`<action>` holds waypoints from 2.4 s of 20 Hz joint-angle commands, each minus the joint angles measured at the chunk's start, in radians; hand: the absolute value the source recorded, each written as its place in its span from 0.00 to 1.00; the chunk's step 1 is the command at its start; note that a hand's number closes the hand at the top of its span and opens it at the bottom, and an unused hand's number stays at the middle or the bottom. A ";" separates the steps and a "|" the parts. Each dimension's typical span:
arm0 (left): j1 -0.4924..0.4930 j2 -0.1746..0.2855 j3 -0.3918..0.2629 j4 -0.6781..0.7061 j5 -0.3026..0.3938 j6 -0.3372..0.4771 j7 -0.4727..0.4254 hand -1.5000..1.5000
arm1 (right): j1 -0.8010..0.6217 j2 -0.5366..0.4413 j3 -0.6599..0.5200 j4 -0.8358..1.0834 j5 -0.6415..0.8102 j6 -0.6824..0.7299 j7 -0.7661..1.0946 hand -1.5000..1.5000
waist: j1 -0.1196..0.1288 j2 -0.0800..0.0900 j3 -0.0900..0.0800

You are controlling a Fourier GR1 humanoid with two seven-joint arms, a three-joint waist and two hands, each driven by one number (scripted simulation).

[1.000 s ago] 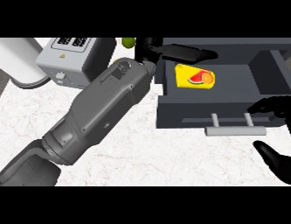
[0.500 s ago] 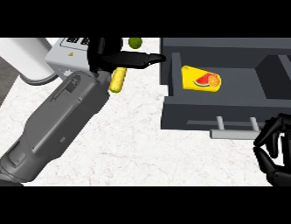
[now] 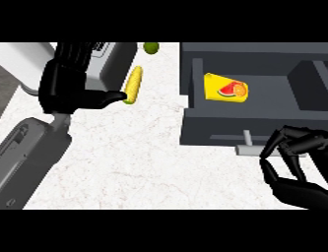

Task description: Pick up the cup, place it into the drawer and close the drawer

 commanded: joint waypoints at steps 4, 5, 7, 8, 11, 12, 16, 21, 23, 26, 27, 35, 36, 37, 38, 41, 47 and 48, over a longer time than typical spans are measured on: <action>0.172 0.109 0.076 -0.073 0.041 -0.139 -0.013 0.00 | -0.049 -0.104 0.107 0.077 0.316 0.003 -0.138 1.00 | 0.003 0.006 -0.001; 0.170 0.089 0.063 -0.090 0.026 -0.114 -0.015 0.00 | -0.031 -0.120 0.125 0.117 0.377 -0.009 -0.189 1.00 | -0.002 0.006 0.000; 0.252 0.107 0.080 -0.138 0.037 -0.146 -0.029 0.00 | -0.078 -0.105 0.164 0.188 0.451 -0.051 -0.199 1.00 | 0.006 0.005 0.000; 0.270 0.105 0.072 -0.167 0.022 -0.130 -0.029 0.00 | -0.059 -0.108 0.190 0.226 0.496 -0.069 -0.236 1.00 | 0.003 0.005 0.001; 0.385 0.151 0.125 -0.136 0.031 -0.256 -0.094 0.00 | -0.095 -0.059 0.228 0.348 0.581 -0.157 -0.269 1.00 | 0.000 0.007 0.000; 0.371 0.159 0.134 -0.207 0.045 -0.213 -0.039 0.00 | -0.105 -0.027 0.258 0.436 0.626 -0.205 -0.302 1.00 | 0.004 0.006 0.001; 0.429 0.115 0.134 -0.196 -0.009 -0.231 -0.087 0.00 | -0.210 -0.029 0.210 0.673 0.660 -0.245 -0.377 0.00 | -0.002 0.009 0.001; 0.439 0.154 0.232 -0.162 0.027 -0.361 -0.064 0.00 | -0.321 -0.016 0.208 0.856 0.729 -0.258 -0.392 0.00 | -0.008 0.009 0.001; 0.457 0.120 0.264 -0.183 0.000 -0.345 -0.043 0.00 | -0.385 0.034 0.191 0.874 0.733 -0.231 -0.346 0.00 | -0.015 0.006 0.000; 0.495 0.103 0.259 -0.172 -0.020 -0.375 -0.062 0.00 | -0.420 0.070 0.182 1.086 0.769 -0.339 -0.436 0.00 | -0.011 0.008 0.001; 0.585 0.136 0.296 -0.210 0.003 -0.443 -0.087 0.00 | -0.423 0.102 0.183 1.055 0.768 -0.340 -0.388 0.00 | -0.008 0.006 0.000; 0.524 0.109 0.333 -0.092 -0.015 -0.528 -0.088 0.00 | -0.707 0.041 0.011 1.497 0.695 -0.327 -0.596 0.00 | 0.006 0.016 0.001; 0.463 0.094 0.326 -0.109 -0.013 -0.471 -0.044 0.00 | -0.757 0.020 0.004 1.559 0.700 -0.311 -0.625 0.00 | 0.009 0.018 0.002; 0.470 0.115 0.341 -0.091 0.004 -0.518 -0.033 0.00 | -0.768 0.058 -0.004 1.617 0.713 -0.381 -0.618 0.00 | 0.014 0.020 0.002; 0.514 0.054 0.298 -0.123 -0.046 -0.487 -0.091 0.00 | -0.806 0.029 -0.010 1.646 0.715 -0.352 -0.633 0.00 | 0.019 0.020 0.002; 0.489 0.092 0.326 -0.108 -0.027 -0.518 -0.059 0.00 | -0.874 0.005 -0.027 1.720 0.720 -0.340 -0.642 0.00 | 0.035 0.028 0.002; 0.473 0.088 0.343 -0.075 -0.037 -0.534 -0.072 0.00 | -0.948 -0.090 -0.061 1.801 0.710 -0.284 -0.689 0.00 | 0.047 0.034 0.003; 0.484 0.092 0.330 -0.048 -0.062 -0.571 -0.100 0.00 | -0.938 -0.071 -0.066 1.805 0.708 -0.319 -0.686 0.00 | 0.056 0.042 0.003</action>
